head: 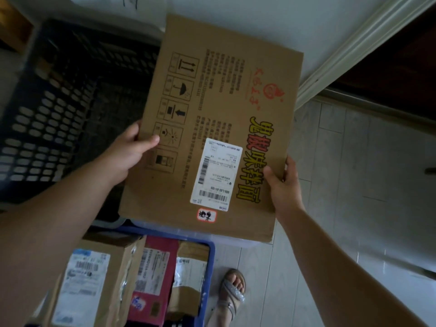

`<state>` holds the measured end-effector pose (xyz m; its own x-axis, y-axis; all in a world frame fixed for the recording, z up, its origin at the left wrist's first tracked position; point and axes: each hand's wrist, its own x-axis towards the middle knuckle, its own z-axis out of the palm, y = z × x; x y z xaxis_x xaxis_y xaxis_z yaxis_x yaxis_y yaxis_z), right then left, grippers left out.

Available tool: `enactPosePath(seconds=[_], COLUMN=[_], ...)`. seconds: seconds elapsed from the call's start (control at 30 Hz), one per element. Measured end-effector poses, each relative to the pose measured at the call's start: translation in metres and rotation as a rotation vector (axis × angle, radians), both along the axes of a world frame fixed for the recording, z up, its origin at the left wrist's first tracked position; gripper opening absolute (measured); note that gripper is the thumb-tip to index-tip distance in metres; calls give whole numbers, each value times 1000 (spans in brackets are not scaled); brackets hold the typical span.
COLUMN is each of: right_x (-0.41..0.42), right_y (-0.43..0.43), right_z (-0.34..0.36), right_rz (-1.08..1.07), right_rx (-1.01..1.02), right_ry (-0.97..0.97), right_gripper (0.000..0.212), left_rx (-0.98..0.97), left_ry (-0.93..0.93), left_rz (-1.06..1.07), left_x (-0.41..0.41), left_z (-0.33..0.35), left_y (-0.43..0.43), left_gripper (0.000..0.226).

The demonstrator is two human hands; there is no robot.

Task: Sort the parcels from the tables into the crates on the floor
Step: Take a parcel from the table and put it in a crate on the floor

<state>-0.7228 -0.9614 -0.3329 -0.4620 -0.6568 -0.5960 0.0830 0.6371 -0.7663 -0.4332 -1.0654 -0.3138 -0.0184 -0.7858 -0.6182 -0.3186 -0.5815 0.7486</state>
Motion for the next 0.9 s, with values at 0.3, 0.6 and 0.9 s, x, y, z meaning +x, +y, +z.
enactPosePath(seconds=[0.3,0.6,0.9], right_x=[6,17,39], right_y=[15,12,23], right_z=[-33,-38,2], right_rz=[5,69,99], right_rx=[127,234,257], right_ry=[35,250,204], right_gripper=[56,69,60], left_rx=[-20,-215,-75], left_ry=[-67,-484,-338], left_rz=[50,-82,-73], left_x=[-7,-15,-29], left_z=[-41,-53,-19], left_y=[27,41,53], left_gripper=[46,55,59])
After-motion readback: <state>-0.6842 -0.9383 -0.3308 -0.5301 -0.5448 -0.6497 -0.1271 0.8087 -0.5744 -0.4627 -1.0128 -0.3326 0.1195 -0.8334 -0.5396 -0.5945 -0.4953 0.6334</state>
